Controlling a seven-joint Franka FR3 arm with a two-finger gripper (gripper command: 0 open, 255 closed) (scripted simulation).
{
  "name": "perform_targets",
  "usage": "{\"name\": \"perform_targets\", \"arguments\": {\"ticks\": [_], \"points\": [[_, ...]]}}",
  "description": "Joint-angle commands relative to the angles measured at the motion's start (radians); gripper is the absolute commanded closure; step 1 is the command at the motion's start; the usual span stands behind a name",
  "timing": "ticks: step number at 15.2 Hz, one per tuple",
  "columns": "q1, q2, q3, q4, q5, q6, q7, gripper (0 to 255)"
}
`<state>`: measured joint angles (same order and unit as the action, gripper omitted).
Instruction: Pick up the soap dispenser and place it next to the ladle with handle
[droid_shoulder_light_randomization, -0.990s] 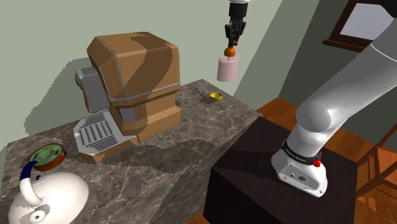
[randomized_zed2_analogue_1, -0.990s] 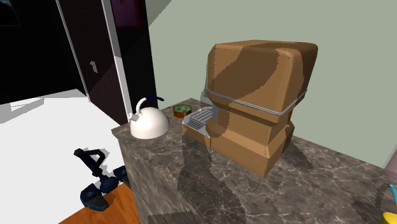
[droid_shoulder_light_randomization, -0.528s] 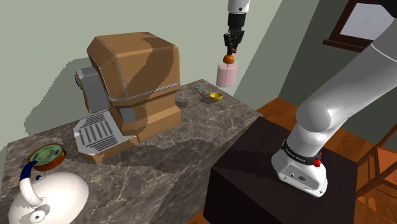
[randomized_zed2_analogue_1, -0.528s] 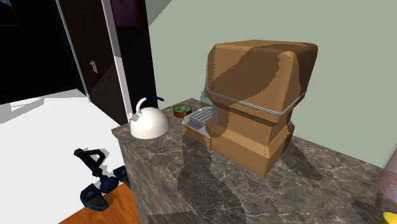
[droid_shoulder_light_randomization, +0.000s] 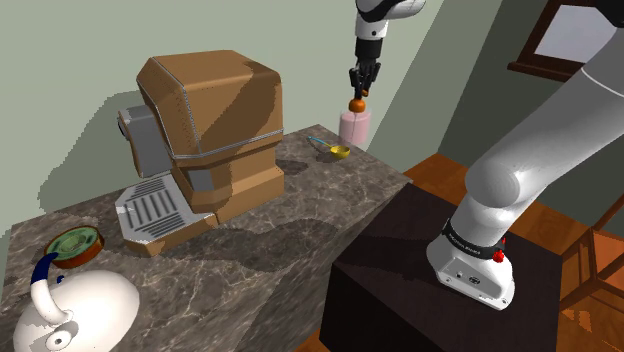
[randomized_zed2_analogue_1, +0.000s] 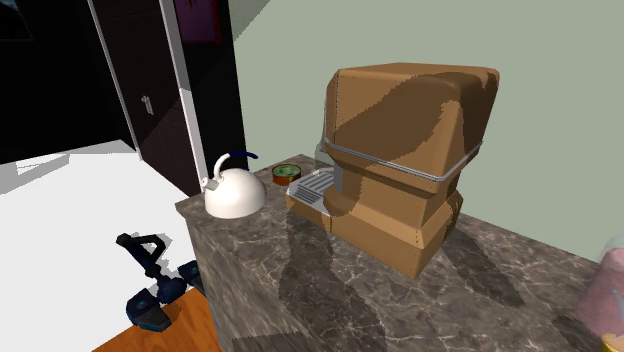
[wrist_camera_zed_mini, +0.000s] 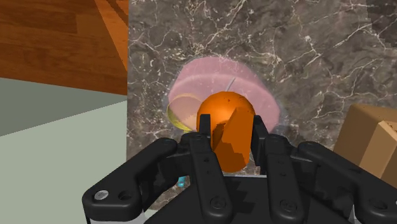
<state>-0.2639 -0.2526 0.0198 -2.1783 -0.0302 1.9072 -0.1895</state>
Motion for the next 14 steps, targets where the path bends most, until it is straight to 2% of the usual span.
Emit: {"name": "perform_targets", "arguments": {"ticks": [1, 14], "points": [[-0.001, 0.006, -0.001, -0.021, -0.001, 0.028, -0.001, 255], [-0.002, 0.062, -0.001, -0.145, -0.005, 0.207, 0.006, 255]]}}
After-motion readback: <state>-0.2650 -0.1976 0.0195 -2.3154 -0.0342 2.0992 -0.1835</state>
